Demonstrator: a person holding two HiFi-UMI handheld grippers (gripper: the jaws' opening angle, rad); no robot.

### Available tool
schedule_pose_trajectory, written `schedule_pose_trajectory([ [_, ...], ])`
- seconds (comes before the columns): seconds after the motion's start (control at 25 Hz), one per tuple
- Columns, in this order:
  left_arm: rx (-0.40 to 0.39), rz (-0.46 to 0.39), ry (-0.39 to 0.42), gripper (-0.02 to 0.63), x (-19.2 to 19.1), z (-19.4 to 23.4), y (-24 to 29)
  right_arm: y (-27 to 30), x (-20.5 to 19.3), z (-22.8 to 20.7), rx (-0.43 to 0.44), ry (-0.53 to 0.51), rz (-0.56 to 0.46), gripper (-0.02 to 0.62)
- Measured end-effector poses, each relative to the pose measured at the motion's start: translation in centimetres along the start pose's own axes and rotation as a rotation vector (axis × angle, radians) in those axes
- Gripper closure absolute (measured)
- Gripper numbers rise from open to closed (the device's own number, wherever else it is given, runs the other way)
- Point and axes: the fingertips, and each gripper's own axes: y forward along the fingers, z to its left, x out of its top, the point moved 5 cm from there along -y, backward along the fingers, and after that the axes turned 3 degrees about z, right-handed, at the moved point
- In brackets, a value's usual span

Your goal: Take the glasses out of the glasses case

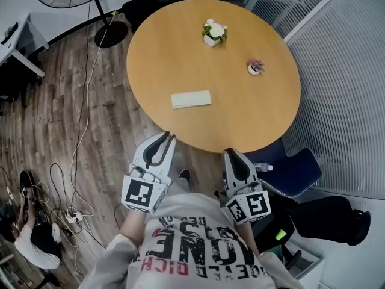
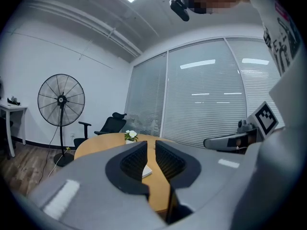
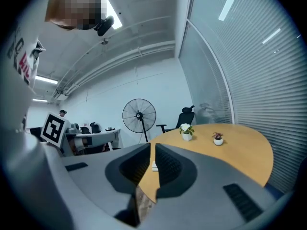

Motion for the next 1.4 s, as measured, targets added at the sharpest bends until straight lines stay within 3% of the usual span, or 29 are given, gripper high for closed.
schedule_pose_trajectory([
  [0.2, 0.049, 0.027, -0.024, 0.545, -0.5, 0.8, 1.4, 1.5, -0.5, -1.7, 0.020, 0.021, 0.023, 0.572],
  [0.68, 0.062, 0.091, -0.058, 0.545, -1.3, 6.0, 6.6, 8.9, 0.6, -3.8, 0.030, 0.045, 0.070, 0.572],
  [1.08, 0.037, 0.154, -0.080, 0.544, -2.8, 10.8, 10.6, 14.8, 1.2, -5.2, 0.008, -0.024, 0.112, 0.572],
  [1.4, 0.029, 0.210, -0.089, 0.543, -5.7, 11.9, 12.5, 18.1, 0.2, -5.9, 0.056, -0.114, 0.176, 0.572],
])
